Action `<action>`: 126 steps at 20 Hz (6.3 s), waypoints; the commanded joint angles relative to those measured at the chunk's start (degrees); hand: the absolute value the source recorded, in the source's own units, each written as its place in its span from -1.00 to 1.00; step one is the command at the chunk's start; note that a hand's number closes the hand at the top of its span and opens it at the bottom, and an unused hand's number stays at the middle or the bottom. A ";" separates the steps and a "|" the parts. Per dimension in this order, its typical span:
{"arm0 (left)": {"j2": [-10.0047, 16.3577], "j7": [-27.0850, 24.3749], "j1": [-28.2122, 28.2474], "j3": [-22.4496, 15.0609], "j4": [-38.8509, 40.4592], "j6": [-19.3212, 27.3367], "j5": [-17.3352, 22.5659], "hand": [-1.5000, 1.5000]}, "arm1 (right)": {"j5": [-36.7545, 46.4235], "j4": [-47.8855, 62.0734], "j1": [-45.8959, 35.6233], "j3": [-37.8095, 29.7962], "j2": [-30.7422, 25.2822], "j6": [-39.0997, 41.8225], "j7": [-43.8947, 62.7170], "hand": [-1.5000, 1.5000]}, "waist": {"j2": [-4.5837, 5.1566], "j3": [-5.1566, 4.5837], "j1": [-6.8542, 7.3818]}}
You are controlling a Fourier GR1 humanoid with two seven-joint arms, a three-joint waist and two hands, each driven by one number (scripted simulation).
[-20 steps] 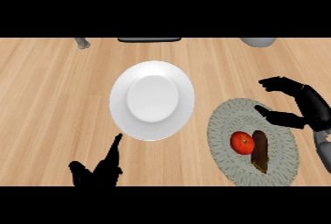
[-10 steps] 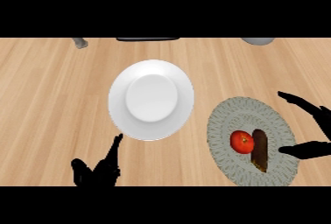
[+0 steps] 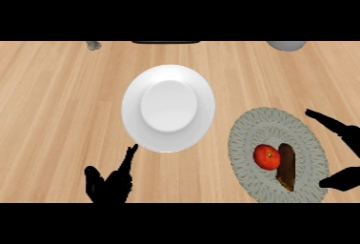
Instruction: Pick the sweet potato from the placemat and place it in the plate
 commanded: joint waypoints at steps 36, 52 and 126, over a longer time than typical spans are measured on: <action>14.18 0.79 -16.40 7.03 -0.20 5.63 -1.48 0.00 | 17.87 -3.44 -4.22 16.46 3.17 10.48 28.89 -1.00 | -0.14 1.30 3.02; 14.42 -1.11 -16.81 4.33 1.47 7.68 -0.61 0.00 | 19.30 -1.80 -5.89 19.00 7.29 11.86 25.27 1.00 | -0.09 1.33 2.84; 17.51 -6.13 -23.63 8.15 11.85 2.41 2.98 0.00 | -10.43 51.36 -57.77 -2.64 38.93 42.76 -27.00 -1.00 | 0.74 1.28 3.47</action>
